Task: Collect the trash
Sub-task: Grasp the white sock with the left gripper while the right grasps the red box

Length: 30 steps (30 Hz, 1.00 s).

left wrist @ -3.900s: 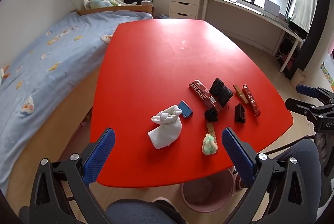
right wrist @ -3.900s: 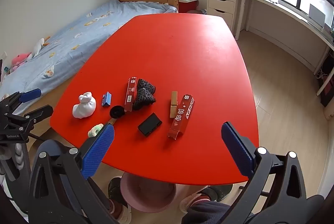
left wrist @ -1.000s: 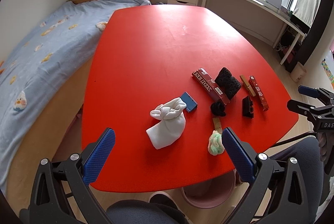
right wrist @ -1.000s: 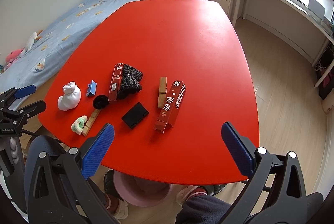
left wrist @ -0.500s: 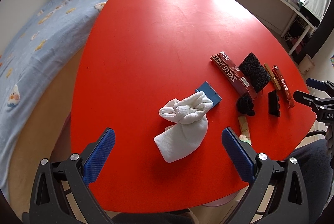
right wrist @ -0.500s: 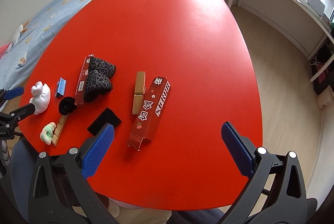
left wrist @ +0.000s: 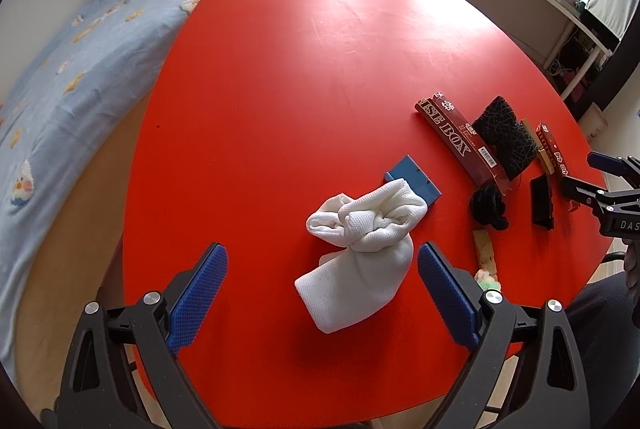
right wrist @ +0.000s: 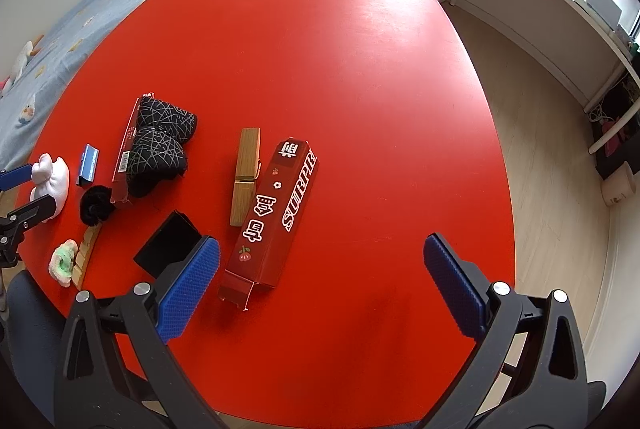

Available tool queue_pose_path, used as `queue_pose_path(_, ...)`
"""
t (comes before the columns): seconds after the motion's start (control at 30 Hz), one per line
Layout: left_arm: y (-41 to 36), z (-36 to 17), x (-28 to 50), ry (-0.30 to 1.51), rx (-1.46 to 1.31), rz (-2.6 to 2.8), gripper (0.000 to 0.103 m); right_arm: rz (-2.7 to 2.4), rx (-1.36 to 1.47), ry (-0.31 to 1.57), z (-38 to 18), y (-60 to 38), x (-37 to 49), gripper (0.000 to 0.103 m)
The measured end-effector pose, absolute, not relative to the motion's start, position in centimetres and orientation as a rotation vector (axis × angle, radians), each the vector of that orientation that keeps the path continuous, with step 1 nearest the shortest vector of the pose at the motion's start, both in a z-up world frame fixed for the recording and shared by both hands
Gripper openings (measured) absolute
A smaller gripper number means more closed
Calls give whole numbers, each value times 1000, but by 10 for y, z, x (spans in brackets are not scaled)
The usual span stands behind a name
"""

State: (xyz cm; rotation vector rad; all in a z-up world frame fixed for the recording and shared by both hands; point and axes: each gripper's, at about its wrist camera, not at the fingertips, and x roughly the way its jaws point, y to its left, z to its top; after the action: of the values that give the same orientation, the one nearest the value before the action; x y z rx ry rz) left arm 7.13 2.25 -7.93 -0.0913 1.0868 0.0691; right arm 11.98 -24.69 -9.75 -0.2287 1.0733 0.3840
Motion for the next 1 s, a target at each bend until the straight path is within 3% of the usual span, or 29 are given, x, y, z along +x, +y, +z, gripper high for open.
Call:
queue_pose_path(0.07,21,-80,72,1091,-92,66,77,391,-230,1085,-100,-246,120,80)
queue_pose_path(0.2,20,-82,72,1098,-94,64,61,419,-216,1081,-100,-245,116,72)
queue_pose_path(0.27,20,-81,71,1092,-86,70,51,428,-214,1074,-99,-245,115,60)
queue_pose_path(0.47,21,-80,71,1088,-103,53,38,437,-194,1073,-95,-248,113,23)
queue_pose_path(1.0,20,-57,57,1043,-112,15,34,473,-175,1039,-70,-258,93,19)
